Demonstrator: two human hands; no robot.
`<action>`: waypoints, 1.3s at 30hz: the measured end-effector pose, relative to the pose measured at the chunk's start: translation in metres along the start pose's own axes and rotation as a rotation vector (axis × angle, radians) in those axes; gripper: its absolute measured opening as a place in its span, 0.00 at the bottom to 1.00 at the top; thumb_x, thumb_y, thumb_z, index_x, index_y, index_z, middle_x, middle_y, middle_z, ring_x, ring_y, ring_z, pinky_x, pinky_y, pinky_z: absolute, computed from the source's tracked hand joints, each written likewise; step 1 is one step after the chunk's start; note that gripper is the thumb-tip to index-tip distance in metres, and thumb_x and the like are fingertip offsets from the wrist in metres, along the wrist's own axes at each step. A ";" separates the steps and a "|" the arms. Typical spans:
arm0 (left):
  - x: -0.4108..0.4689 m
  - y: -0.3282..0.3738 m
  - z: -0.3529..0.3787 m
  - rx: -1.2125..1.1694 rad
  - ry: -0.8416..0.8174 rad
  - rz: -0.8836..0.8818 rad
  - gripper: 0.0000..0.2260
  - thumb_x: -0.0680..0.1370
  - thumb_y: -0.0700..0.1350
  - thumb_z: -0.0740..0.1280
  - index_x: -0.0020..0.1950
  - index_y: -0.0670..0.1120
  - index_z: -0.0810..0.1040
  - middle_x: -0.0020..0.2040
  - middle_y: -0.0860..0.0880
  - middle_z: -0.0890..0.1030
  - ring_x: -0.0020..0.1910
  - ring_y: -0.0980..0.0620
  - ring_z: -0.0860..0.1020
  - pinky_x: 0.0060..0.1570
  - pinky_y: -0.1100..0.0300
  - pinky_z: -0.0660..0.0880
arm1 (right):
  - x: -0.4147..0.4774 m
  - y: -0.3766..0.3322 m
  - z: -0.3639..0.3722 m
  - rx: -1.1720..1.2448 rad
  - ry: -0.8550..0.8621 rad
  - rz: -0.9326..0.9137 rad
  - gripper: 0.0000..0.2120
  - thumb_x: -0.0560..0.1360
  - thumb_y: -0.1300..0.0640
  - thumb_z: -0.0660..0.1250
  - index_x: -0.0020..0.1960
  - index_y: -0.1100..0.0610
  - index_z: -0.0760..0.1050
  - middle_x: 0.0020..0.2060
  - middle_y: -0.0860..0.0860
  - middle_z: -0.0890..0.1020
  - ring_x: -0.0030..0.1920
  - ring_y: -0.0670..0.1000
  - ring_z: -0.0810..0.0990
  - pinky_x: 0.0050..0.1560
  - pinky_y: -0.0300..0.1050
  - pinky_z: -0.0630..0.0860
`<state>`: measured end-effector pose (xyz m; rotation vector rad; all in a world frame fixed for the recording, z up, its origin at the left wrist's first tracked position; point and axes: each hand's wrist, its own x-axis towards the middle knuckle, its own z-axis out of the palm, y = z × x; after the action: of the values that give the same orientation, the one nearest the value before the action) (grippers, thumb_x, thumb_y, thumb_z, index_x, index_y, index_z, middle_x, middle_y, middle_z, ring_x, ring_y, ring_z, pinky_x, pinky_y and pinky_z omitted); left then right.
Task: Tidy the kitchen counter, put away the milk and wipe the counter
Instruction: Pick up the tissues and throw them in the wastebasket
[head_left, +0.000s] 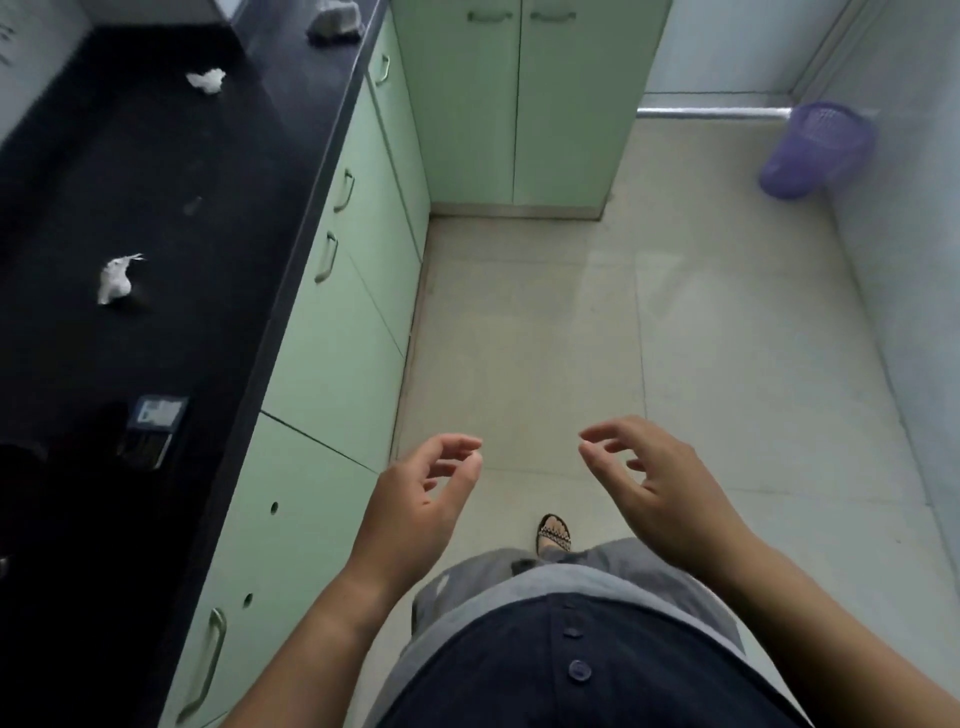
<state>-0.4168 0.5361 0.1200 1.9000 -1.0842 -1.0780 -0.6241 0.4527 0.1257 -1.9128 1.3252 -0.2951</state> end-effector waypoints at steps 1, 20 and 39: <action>0.013 0.006 0.002 -0.010 0.018 -0.013 0.05 0.77 0.53 0.63 0.50 0.58 0.77 0.47 0.61 0.80 0.47 0.68 0.76 0.46 0.66 0.74 | 0.018 0.001 -0.005 -0.011 -0.026 -0.010 0.19 0.75 0.41 0.56 0.57 0.51 0.76 0.52 0.43 0.79 0.52 0.43 0.76 0.55 0.45 0.75; 0.300 0.041 -0.146 -0.078 0.295 -0.083 0.05 0.77 0.51 0.64 0.50 0.57 0.78 0.46 0.62 0.80 0.48 0.66 0.76 0.50 0.63 0.75 | 0.393 -0.137 -0.005 -0.161 -0.257 -0.339 0.24 0.73 0.37 0.53 0.59 0.49 0.74 0.54 0.43 0.76 0.53 0.41 0.74 0.55 0.42 0.74; 0.515 -0.024 -0.290 0.202 0.646 -0.472 0.08 0.75 0.52 0.63 0.52 0.52 0.76 0.50 0.55 0.77 0.50 0.54 0.76 0.47 0.55 0.75 | 0.702 -0.310 0.091 -0.271 -0.603 -0.750 0.17 0.76 0.44 0.60 0.59 0.52 0.74 0.54 0.47 0.76 0.51 0.46 0.75 0.51 0.39 0.71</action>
<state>0.0084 0.1298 0.0566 2.4940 -0.3944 -0.5056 -0.0543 -0.0692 0.1211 -2.4097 0.2326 0.1135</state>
